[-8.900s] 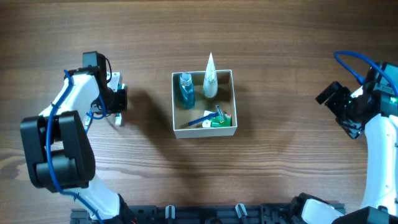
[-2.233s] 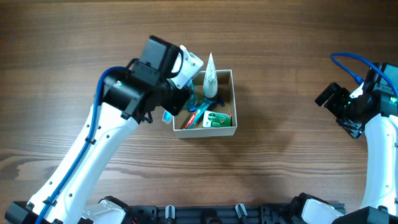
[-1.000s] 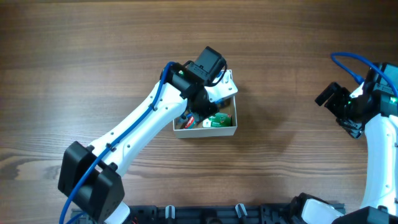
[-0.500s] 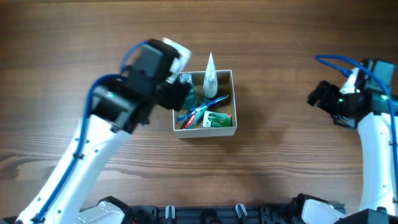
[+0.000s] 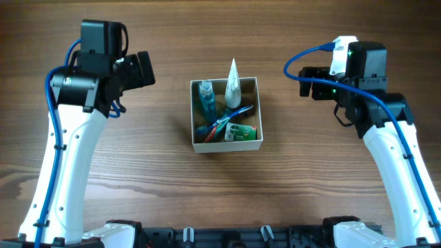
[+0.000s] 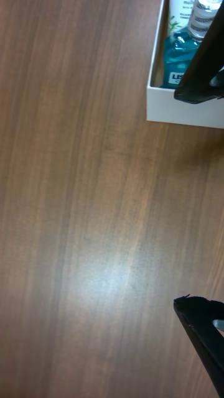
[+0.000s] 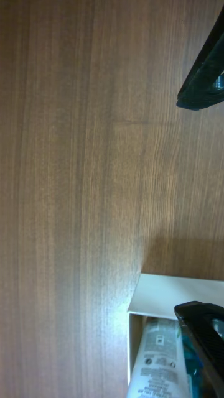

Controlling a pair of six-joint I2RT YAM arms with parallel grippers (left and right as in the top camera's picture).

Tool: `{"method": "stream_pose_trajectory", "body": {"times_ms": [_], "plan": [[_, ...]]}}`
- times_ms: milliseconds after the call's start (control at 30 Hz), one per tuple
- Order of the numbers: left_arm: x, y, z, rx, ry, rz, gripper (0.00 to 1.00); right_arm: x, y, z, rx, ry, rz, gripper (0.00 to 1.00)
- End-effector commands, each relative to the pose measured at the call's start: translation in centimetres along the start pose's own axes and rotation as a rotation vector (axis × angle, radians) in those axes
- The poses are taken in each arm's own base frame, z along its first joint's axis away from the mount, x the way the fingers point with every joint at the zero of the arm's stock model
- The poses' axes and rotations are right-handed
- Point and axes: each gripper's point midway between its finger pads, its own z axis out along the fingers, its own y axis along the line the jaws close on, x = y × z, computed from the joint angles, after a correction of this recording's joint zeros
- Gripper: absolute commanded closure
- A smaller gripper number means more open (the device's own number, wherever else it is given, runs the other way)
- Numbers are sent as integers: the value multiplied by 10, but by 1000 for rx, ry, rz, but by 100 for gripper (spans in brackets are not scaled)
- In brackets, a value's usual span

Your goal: Pack container

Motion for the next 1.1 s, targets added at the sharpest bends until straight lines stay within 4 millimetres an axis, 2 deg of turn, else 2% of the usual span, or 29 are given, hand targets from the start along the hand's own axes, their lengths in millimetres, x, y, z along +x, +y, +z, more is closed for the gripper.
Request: {"method": "stream_pose_trajectory", "body": {"times_ms": [0,167,267,367,467,600,667,733,800,967,1067], "plan": [[2,2,-11,25,2,-42,0,-12,-1,-29,15,-61,1,0],[3,-5,-59,87,-102,2,0,-13,-6,-86,47,-163,62,0],[13,-13,-91,148,-186,45,0,-12,-9,-126,63,-272,75,0],[38,-17,-113,210,-250,90,0,1,-8,-155,54,-355,73,0],[71,-16,-120,268,-301,111,0,27,-9,-167,50,-400,70,0],[114,-6,-111,325,-339,26,0,70,-11,-156,41,-402,99,0],[129,-1,-100,341,-352,-25,0,88,-13,-146,37,-390,131,0],[135,-1,-90,346,-372,-28,0,102,-14,-135,38,-372,133,0],[141,2,-75,318,-371,-26,0,110,-15,-127,44,-348,133,0],[153,28,-31,108,-354,-39,0,117,-16,-116,51,-312,127,0],[149,23,-18,110,-371,-46,0,117,-16,-115,51,-307,128,0]]}}
